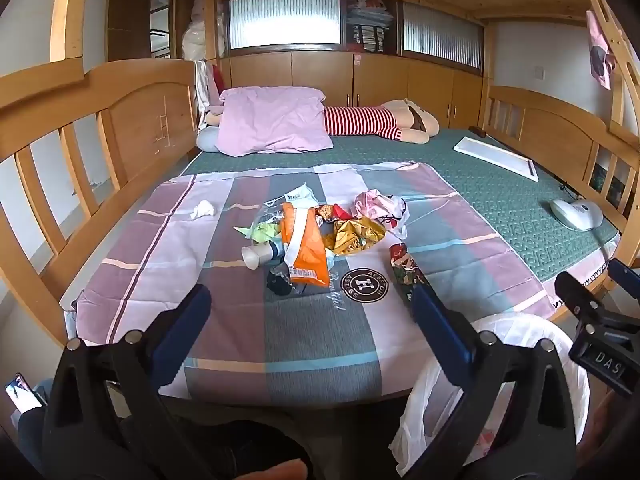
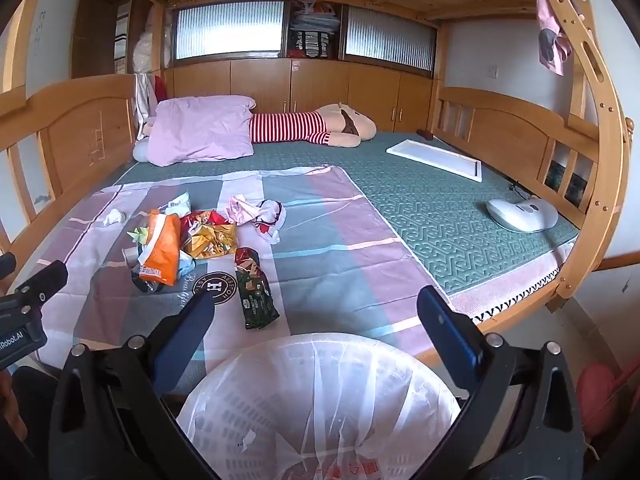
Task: Collect trash
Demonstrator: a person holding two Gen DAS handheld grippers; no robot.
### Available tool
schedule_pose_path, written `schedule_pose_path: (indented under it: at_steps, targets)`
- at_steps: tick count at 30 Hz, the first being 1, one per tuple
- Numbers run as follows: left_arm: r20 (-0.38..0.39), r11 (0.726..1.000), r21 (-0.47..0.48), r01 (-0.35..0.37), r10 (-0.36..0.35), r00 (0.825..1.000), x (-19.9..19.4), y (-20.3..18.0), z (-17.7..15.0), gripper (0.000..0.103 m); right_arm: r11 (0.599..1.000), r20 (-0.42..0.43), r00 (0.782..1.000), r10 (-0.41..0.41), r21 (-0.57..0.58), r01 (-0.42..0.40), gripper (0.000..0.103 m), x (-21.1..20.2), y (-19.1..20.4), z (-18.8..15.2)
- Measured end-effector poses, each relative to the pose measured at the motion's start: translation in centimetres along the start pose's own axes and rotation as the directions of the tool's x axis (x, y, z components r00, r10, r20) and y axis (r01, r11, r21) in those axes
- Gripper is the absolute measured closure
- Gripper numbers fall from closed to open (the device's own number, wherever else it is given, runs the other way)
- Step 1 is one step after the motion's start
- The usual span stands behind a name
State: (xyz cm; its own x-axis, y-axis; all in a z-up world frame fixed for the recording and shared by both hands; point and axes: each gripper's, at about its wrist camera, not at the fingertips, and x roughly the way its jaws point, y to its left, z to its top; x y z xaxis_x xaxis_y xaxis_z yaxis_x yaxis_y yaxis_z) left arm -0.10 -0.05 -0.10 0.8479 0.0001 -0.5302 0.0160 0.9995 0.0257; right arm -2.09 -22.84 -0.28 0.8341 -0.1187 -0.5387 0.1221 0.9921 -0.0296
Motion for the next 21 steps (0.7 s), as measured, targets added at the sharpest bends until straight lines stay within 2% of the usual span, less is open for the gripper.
schedule_pose_path:
  at_steps: [5,9,21]
  targets:
    - [-0.003,1.0,0.007,0.006,-0.006,1.0,-0.4,0.5,-0.6,0.003,1.0,-0.009,1.0,0.004,0.014,-0.004,0.003,0.3,-0.3,-0.2]
    - [-0.029,1.0,-0.005,-0.023,0.023,0.999,-0.3,0.2,-0.5,0.003,1.0,-0.009,1.0,0.014,0.021,-0.014,0.003,-0.1,-0.7,0.1]
    - [-0.038,1.0,-0.011,-0.024,0.024,0.999,0.0,0.3,-0.4,0.003,1.0,0.007,1.0,0.019,-0.013,-0.019,0.003,-0.5,0.5,0.0]
